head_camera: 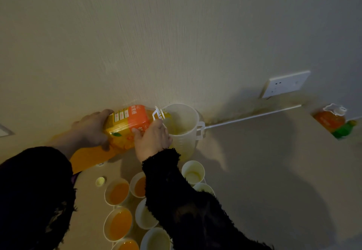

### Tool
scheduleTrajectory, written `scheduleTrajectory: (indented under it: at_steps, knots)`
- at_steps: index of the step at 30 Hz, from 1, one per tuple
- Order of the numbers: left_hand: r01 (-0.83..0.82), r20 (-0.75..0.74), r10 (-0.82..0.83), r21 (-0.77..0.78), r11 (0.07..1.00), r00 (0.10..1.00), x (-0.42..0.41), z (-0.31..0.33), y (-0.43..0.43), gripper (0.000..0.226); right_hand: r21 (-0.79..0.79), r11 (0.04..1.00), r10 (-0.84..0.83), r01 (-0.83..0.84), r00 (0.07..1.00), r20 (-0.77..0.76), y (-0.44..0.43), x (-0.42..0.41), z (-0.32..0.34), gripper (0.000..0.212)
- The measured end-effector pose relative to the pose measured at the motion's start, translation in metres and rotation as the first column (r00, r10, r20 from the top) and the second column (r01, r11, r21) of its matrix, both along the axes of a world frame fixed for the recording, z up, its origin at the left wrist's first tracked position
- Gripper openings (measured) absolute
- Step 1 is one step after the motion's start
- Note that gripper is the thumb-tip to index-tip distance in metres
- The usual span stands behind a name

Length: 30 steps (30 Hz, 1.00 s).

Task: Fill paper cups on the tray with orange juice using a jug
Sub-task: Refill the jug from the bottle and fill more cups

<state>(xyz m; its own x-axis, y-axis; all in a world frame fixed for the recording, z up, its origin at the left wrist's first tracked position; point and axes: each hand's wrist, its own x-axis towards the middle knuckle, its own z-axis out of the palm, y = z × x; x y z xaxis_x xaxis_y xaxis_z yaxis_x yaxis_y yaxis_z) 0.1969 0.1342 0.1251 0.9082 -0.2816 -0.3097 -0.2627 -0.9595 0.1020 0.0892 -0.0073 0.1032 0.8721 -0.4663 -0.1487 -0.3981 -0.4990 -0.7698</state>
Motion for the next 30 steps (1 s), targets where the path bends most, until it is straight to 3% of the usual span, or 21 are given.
scheduleTrajectory:
  at_steps: [30]
  knots:
    - [0.001, 0.000, -0.001, 0.003, 1.000, 1.000, 0.0048, -0.0027, 0.0001, 0.131, 0.005, 1.000, 0.016, -0.016, 1.000, -0.011, -0.0004, 0.0004, 0.0031, 0.062]
